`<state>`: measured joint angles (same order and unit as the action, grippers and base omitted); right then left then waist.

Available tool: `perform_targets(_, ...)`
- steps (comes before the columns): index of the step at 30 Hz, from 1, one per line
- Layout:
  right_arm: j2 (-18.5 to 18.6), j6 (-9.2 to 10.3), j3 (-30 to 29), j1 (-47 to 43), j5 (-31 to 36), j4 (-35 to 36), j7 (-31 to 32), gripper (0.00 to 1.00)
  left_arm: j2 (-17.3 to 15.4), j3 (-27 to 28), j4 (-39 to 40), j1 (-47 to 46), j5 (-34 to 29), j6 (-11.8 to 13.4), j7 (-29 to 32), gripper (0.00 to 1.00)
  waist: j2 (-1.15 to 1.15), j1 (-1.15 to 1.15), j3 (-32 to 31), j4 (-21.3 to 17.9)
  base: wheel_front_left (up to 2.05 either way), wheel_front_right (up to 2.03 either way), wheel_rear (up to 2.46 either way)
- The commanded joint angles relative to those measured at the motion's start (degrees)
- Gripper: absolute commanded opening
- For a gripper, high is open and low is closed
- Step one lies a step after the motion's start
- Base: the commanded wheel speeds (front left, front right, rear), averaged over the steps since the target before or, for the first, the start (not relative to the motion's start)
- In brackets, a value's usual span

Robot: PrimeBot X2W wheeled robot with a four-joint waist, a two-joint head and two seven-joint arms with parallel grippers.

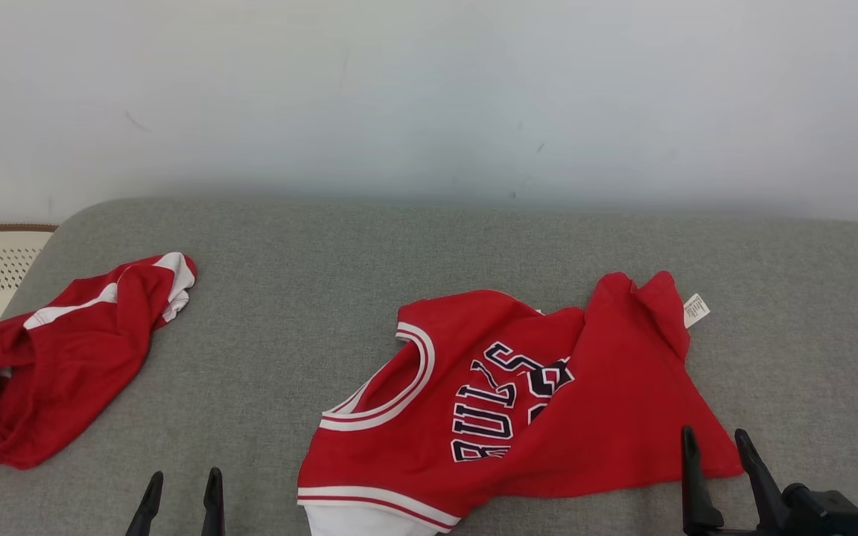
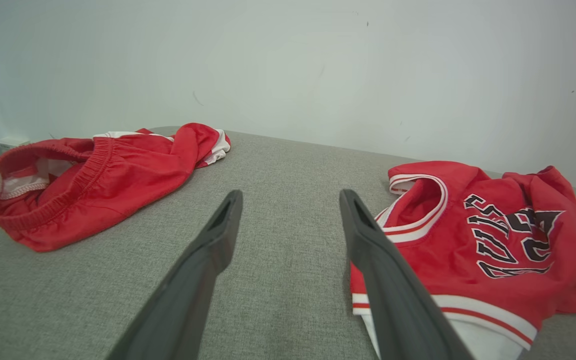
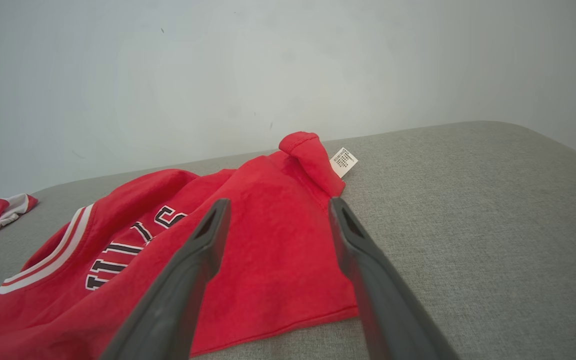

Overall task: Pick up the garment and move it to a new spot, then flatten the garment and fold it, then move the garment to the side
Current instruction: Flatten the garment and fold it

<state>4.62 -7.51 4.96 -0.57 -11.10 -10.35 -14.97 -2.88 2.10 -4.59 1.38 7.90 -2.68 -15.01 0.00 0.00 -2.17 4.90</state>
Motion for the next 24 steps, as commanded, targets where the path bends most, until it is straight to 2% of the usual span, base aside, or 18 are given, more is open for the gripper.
perform_targets(1, -0.08, 0.04, 0.25, 0.37, 0.34, -0.2, -0.28, 1.0, -0.01, 0.12, -0.17, 0.96, -0.43, -0.04, -0.26, 1.0, 0.0, 0.0, 0.04, -0.05, 0.0, 0.0, 0.0)
perform_targets(24, -0.51, 0.04, 0.47, 0.94, 0.98, -0.45, -0.31, 1.0, 0.0, 0.14, -0.17, 1.04, -0.95, -0.32, -0.26, 1.0, 0.0, 0.0, 0.41, -0.36, 0.0, 0.0, 0.0)
